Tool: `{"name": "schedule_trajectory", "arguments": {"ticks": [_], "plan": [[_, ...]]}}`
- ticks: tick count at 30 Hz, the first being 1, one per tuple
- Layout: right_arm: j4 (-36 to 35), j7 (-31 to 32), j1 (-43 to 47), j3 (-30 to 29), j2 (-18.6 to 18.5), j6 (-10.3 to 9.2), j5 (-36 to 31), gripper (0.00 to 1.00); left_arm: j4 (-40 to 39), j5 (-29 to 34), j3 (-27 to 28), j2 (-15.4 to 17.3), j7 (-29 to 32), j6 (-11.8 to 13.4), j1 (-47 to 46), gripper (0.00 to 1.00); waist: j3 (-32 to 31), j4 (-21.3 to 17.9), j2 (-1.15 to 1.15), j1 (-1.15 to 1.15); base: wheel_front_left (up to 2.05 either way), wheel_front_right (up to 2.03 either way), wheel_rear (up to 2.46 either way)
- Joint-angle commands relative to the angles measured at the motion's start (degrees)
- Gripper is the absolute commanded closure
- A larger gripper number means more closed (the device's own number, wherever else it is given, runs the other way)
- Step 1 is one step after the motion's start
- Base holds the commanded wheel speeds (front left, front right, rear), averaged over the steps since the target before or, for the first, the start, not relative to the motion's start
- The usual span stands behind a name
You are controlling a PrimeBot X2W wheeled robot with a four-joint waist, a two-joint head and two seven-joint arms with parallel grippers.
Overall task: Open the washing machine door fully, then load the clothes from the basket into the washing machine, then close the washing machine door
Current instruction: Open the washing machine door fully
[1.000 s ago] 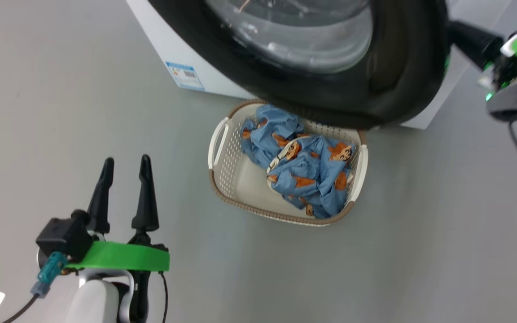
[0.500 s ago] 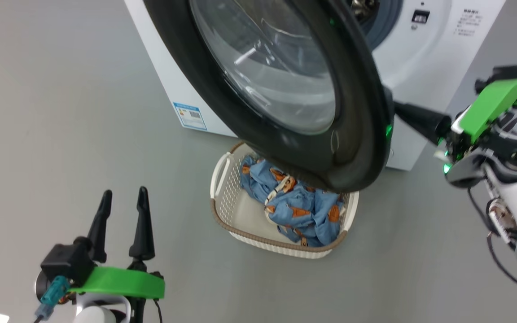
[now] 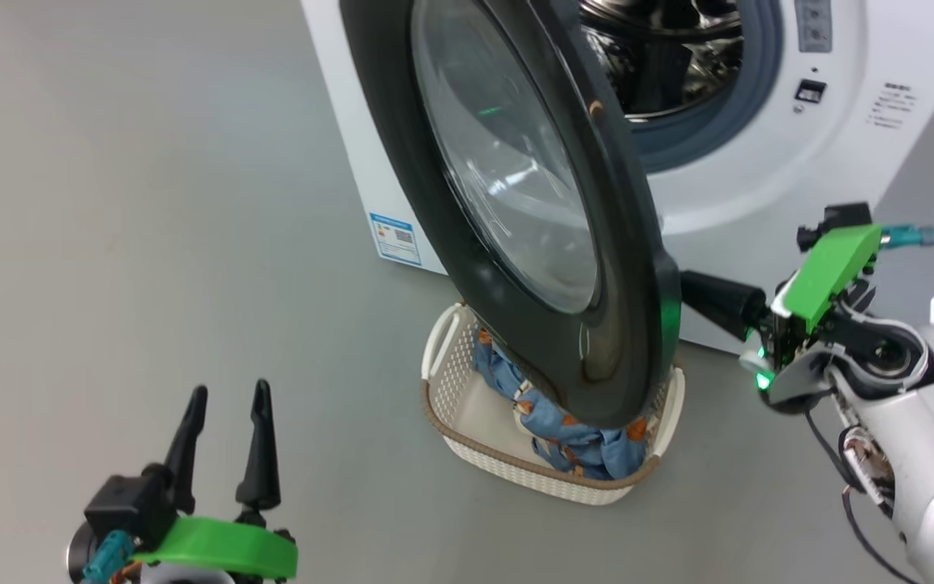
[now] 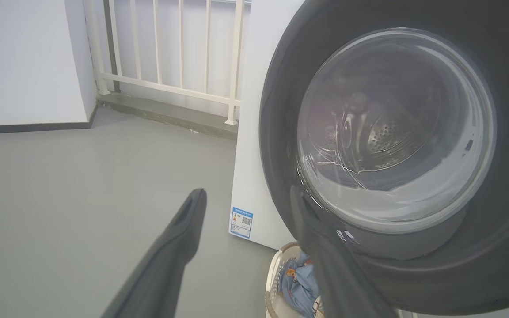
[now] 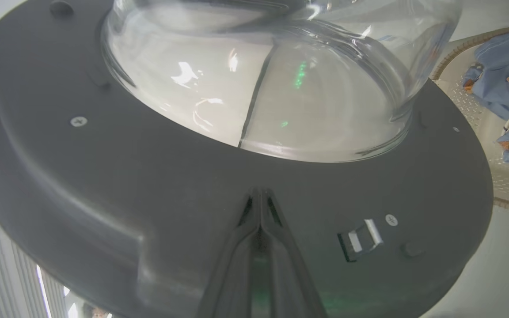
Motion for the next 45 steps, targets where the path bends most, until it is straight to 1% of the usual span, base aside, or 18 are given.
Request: {"name": "schedule_trajectory", "arguments": {"ticks": [1,9,19,24,36,43,44,45], "plan": [[-1.97,0.99,0.88,0.44,1.38,0.33,1.14,1.00,-0.72,0.85,1.90,1.14,-0.36,-0.24,0.04,0.00,-1.28,1.46,0.00,0.01,0.00,0.00,0.00],[-3.92,2.86,4.36,0.12,3.14,0.33,1.85,1.00,-0.17,1.23,2.08,1.14,-0.36,-0.31,0.68,0.00,-2.74,5.12,0.00,0.01,0.00,0.00,0.00],[-4.65,5.76,3.83,1.57,6.87,0.33,1.57,1.00,-1.99,0.64,4.19,1.14,-0.36,0.44,2.28,0.00,-2.23,5.80,0.00,0.01,0.00,0.00,0.00],[-4.67,6.53,3.55,2.02,8.05,0.33,1.22,1.00,-2.80,0.57,4.61,1.14,-0.36,0.78,2.76,0.00,-2.26,5.89,0.00,0.01,0.00,0.00,0.00],[-4.63,6.90,4.09,0.82,8.52,0.33,0.67,1.00,-2.74,0.59,4.47,1.14,-0.36,0.97,2.82,0.00,-2.71,5.65,0.00,0.01,0.00,0.00,0.00],[-5.68,6.06,5.44,-1.00,7.89,0.33,0.34,1.00,-1.91,0.86,3.81,1.14,-0.36,0.72,2.46,0.00,-3.56,5.25,0.00,0.01,0.00,0.00,0.00],[-5.82,6.12,5.73,-1.29,7.76,0.33,0.43,0.90,-1.76,0.87,3.65,1.14,-0.36,0.66,2.42,0.00,-3.71,5.18,0.00,0.01,0.00,0.00,0.00],[-6.03,6.21,6.06,-1.55,7.56,0.33,0.49,0.72,-1.60,0.90,3.49,1.14,-0.36,0.61,2.39,0.00,-3.87,5.10,0.00,0.01,0.00,0.00,0.00]]}}
